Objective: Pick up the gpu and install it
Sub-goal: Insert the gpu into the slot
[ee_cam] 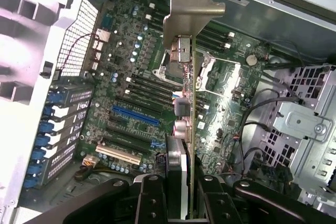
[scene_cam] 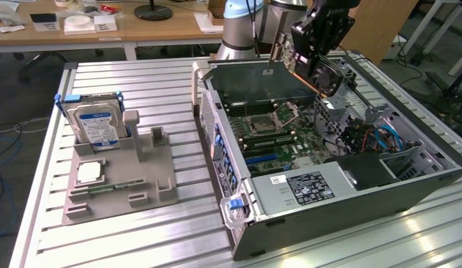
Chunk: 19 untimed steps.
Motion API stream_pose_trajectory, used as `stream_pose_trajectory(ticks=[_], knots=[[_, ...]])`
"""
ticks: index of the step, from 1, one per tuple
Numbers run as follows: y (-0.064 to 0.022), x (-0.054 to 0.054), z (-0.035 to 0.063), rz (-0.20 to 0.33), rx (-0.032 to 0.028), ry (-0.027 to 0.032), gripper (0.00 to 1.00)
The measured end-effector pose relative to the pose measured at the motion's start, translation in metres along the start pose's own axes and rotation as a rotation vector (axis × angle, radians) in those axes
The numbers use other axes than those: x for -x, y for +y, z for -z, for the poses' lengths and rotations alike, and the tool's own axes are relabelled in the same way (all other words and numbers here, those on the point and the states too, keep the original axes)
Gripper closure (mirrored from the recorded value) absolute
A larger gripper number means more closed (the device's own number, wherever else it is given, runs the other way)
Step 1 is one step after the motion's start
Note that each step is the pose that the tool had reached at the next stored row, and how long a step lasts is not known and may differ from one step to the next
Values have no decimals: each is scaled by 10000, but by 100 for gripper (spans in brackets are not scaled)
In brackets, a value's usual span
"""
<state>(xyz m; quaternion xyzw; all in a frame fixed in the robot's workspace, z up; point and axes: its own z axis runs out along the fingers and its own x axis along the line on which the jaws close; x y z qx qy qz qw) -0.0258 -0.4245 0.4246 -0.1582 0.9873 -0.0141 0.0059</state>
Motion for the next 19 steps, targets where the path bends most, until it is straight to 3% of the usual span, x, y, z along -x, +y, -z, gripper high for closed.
stream_pose_trajectory(ticks=[19], knots=[[0,0,0,1263,9,-38,72]])
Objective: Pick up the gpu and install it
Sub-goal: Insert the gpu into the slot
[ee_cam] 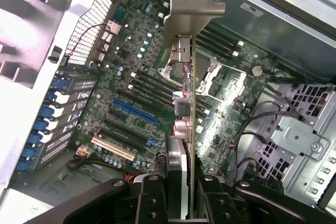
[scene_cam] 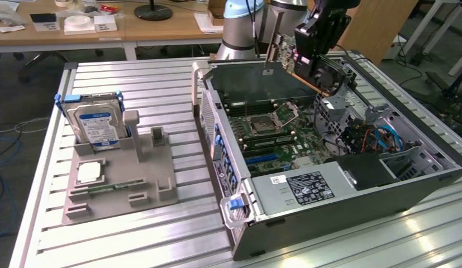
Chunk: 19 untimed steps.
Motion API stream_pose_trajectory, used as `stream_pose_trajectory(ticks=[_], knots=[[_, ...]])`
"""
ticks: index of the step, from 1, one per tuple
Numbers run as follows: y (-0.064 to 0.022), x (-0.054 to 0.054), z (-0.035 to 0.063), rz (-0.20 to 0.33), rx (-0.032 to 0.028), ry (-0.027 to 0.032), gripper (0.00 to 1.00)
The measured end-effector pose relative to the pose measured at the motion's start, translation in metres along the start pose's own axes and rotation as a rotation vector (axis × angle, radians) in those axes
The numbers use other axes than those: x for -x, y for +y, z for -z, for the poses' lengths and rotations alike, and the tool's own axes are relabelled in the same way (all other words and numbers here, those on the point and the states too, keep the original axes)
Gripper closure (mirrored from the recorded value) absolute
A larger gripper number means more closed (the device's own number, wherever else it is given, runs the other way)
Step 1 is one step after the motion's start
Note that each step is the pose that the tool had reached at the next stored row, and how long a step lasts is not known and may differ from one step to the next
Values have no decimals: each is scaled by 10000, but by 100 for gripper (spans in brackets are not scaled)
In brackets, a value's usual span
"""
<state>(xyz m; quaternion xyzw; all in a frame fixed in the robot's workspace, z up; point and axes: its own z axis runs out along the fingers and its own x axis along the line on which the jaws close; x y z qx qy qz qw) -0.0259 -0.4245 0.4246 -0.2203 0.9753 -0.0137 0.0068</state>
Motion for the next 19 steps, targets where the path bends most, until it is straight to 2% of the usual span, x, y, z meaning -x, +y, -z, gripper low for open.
stream_pose_trajectory(ticks=[19], knots=[[0,0,0,1547,10,-45,72]])
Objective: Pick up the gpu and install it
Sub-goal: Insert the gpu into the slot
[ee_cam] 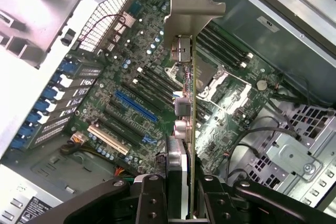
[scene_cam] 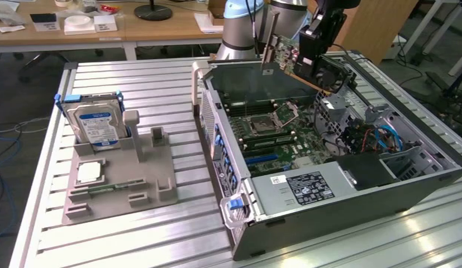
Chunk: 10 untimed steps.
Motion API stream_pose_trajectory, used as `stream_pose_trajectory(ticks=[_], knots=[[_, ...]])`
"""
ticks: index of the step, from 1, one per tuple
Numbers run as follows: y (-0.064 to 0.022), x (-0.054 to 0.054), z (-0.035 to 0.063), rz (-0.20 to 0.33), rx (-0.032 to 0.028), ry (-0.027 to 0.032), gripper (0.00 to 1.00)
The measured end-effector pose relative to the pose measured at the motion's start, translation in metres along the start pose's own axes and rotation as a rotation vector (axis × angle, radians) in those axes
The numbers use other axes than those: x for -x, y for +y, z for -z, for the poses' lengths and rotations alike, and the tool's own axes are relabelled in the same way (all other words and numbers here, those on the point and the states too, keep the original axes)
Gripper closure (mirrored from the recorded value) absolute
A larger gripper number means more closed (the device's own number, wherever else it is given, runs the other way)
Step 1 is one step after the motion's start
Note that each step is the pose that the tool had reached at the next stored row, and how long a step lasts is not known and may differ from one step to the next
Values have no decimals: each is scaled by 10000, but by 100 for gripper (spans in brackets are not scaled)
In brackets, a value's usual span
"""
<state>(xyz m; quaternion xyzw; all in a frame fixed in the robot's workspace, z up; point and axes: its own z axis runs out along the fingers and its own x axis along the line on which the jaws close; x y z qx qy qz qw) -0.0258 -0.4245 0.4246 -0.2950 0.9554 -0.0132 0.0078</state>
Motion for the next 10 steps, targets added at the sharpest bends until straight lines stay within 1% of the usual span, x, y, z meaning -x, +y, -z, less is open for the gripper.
stream_pose_trajectory(ticks=[10], knots=[[0,0,0,797,6,-24,72]])
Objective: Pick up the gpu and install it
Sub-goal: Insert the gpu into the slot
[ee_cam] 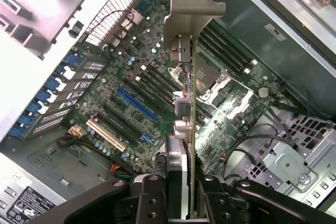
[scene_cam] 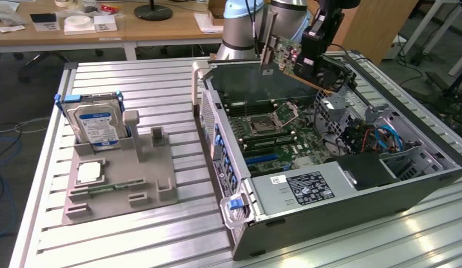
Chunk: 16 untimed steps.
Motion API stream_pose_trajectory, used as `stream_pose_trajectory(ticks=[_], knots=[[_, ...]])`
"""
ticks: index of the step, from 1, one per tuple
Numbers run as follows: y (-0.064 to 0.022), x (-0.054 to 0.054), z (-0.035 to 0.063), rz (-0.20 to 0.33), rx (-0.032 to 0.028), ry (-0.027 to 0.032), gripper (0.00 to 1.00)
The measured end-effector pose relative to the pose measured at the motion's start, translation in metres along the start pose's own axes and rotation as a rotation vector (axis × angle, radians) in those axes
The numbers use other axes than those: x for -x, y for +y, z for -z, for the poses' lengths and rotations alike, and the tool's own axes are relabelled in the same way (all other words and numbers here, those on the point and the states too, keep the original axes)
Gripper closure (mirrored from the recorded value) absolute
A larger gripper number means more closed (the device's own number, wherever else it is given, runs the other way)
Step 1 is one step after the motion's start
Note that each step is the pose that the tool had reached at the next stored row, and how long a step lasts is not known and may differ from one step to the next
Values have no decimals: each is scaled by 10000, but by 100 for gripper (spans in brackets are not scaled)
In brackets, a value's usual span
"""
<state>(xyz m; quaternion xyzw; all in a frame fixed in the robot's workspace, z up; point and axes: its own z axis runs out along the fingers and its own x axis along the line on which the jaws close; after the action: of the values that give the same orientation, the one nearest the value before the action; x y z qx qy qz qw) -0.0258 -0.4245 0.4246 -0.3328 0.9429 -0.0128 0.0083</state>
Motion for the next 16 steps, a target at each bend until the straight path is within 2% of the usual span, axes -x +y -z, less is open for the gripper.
stream_pose_trajectory(ticks=[16], knots=[[0,0,0,1287,9,-38,72]])
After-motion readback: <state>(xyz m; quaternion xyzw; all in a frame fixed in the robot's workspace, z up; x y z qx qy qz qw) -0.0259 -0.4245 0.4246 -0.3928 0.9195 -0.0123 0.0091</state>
